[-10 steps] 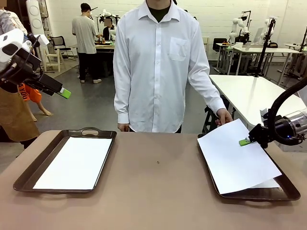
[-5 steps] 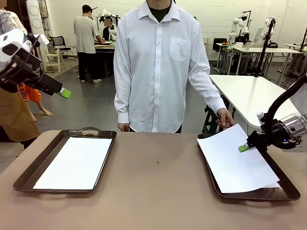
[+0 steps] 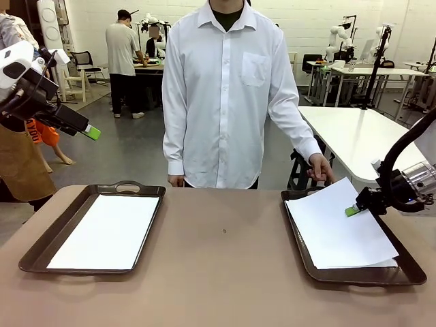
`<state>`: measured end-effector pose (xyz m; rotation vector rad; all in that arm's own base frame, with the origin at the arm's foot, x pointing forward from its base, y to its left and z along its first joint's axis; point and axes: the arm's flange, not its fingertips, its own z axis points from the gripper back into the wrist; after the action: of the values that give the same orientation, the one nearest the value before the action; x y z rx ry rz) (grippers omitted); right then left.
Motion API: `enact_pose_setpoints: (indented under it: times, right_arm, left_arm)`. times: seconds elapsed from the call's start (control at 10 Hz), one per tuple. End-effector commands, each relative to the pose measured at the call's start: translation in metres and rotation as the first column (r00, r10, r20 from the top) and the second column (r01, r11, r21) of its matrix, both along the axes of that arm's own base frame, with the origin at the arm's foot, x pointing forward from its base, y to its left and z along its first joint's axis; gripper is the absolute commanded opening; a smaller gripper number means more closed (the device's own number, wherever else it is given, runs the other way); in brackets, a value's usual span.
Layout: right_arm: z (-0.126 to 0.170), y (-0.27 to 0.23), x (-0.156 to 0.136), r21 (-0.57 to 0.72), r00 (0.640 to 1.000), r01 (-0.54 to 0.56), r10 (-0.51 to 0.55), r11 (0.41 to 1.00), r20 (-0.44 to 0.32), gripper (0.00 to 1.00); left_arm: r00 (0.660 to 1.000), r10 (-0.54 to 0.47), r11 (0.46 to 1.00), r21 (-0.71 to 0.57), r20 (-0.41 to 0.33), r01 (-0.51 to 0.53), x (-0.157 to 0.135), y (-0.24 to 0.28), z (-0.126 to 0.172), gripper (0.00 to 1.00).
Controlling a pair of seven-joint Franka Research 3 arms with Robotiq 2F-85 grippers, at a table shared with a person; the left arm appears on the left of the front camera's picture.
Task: Sort the A4 documents.
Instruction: Place the A4 Paper in the designated Handle tray.
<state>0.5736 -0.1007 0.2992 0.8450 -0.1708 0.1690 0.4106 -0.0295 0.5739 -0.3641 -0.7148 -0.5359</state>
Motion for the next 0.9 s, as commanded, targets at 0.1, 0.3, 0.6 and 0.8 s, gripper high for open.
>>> enact_pose_setpoints:
  times: [0.1,0.3,0.6,0.8]
  right_arm:
    - [-0.002,0.005,0.001,-0.036,1.0,-0.001,0.0,0.999,-0.01,0.06]
    - [0.003,0.007,0.001,-0.091,1.0,-0.017,0.019,0.996,0.023,0.24]
    - [0.013,0.009,-0.001,-0.223,0.997,-0.008,0.023,0.975,0.067,0.56]
    - [0.02,0.007,-0.001,-0.297,0.995,0.003,0.027,0.955,0.096,0.75]
  left_arm:
    - [1.0,0.002,1.0,0.006,0.0,-0.002,0.0,-0.001,0.0,1.0]
    - [1.0,0.002,1.0,0.006,0.0,-0.002,0.0,-0.001,0.0,1.0]
    - [1.0,0.002,1.0,0.006,0.0,-0.002,0.0,-0.001,0.0,1.0]
    - [1.0,0.002,1.0,0.006,0.0,-0.002,0.0,-0.001,0.0,1.0]
